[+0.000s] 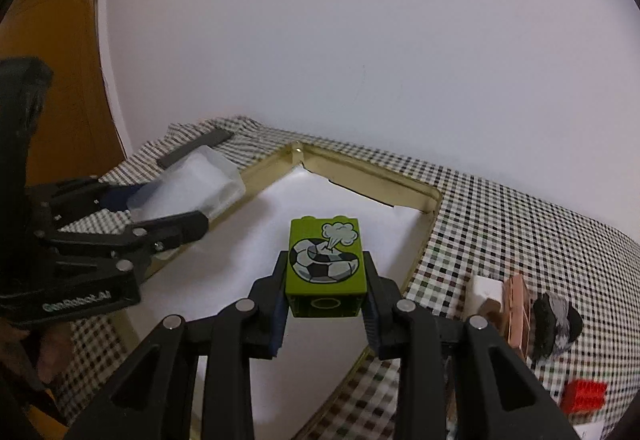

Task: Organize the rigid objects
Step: 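Carry the clear box and green block over the gold tray with both tools, then lower and release the clear box and green block into the tray with both tools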

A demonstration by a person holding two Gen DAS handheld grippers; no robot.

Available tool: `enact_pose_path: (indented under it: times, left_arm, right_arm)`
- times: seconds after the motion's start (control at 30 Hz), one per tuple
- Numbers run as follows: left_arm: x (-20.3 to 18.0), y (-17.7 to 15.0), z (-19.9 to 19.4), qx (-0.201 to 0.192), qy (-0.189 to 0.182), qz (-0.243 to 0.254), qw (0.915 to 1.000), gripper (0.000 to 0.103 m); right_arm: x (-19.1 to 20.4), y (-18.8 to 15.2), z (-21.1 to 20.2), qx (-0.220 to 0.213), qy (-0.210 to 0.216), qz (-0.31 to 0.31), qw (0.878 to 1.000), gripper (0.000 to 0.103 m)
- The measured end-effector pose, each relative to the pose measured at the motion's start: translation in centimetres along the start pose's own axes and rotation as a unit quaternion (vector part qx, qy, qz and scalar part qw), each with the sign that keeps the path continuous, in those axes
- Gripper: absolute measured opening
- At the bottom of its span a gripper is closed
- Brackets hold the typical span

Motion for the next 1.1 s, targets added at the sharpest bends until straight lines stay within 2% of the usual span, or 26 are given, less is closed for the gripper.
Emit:
enact_pose_path:
  times: [0.2,0.27,0.37,0.63,0.8,1.1]
  left_arm:
    - [1.3,0.5,3.0,0.048,-0.005,-0.008,0.9988,0.053]
    - [1.4,0.6,3.6,0.056,0.004,0.001,0.9984,0.053]
    - [1.3,0.8,4.2,0.070,-0.002,0.006,0.9975,0.053]
    - [0.6,1.6,5.7,0.087,-0.004,0.029,0.9958,0.053]
    - [1.0,1.0,6.9,0.108,-0.012,0.026,0.9937,0.053]
    - [1.0,1.1,7.5,0.115,-0.009,0.036,0.9927,0.055]
  right_arm:
    - [0.0,0.8,1.7,0.020,-0.003,-0.001,1.000,0.034]
    - [0.2,0.8,2.0,0.026,-0.004,-0.005,1.000,0.034]
    - [0.4,0.6,2.7,0.043,-0.011,-0.009,0.999,0.034]
    - [0.2,0.8,5.6,0.065,-0.015,-0.002,0.998,0.034]
    - [0.5,0.4,6.1,0.071,-0.014,-0.002,0.997,0.034]
    - [0.2,0.1,6.4,0.073,-0.017,-0.002,0.997,0.034]
Point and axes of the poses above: each gripper's, at about its wrist camera, not at the fingertips, and z roughly the way its jaws point, x to its left, y to its top, the point moved 9 cm from there along z, roughly the way its jaws point, and after that the axes turned 6 degrees about z, right-handed, at the moved point
